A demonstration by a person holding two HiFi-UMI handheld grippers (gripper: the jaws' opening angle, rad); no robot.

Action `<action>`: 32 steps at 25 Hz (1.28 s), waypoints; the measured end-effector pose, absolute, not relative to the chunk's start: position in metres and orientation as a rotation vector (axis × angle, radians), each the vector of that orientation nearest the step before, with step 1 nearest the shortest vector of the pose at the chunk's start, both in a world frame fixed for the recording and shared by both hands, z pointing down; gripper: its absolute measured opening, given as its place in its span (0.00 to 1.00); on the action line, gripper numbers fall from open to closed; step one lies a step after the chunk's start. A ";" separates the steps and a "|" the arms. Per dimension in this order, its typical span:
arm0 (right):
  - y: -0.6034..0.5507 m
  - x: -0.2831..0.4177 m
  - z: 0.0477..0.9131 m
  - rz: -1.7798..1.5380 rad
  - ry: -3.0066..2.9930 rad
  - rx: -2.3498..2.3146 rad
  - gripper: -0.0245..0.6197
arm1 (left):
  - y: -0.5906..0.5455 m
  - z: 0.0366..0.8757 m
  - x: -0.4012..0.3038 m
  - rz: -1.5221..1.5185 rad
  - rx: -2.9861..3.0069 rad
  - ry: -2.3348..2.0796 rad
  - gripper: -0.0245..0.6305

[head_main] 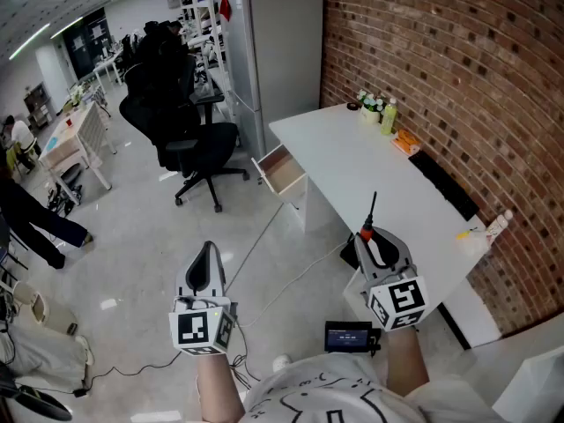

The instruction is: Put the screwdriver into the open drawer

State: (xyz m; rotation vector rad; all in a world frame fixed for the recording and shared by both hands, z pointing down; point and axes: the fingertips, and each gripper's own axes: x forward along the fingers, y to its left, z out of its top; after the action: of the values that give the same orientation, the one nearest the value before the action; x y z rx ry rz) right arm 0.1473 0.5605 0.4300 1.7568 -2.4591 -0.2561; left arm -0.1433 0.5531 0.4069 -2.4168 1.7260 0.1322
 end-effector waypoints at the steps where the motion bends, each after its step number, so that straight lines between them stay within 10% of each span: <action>1: 0.558 0.143 0.430 -0.262 -2.462 1.752 0.18 | 0.550 0.407 -0.147 0.135 -2.417 1.725 0.05; 32: 0.463 0.047 0.437 -0.275 -2.452 1.714 0.18 | 0.445 0.420 -0.217 0.153 -2.490 1.673 0.05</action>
State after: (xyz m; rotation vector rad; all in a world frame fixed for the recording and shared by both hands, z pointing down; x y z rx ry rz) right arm 0.0471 0.4629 0.4366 1.7135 -2.4522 -0.2748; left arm -0.2171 0.4455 0.4199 -2.4902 1.6726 0.1533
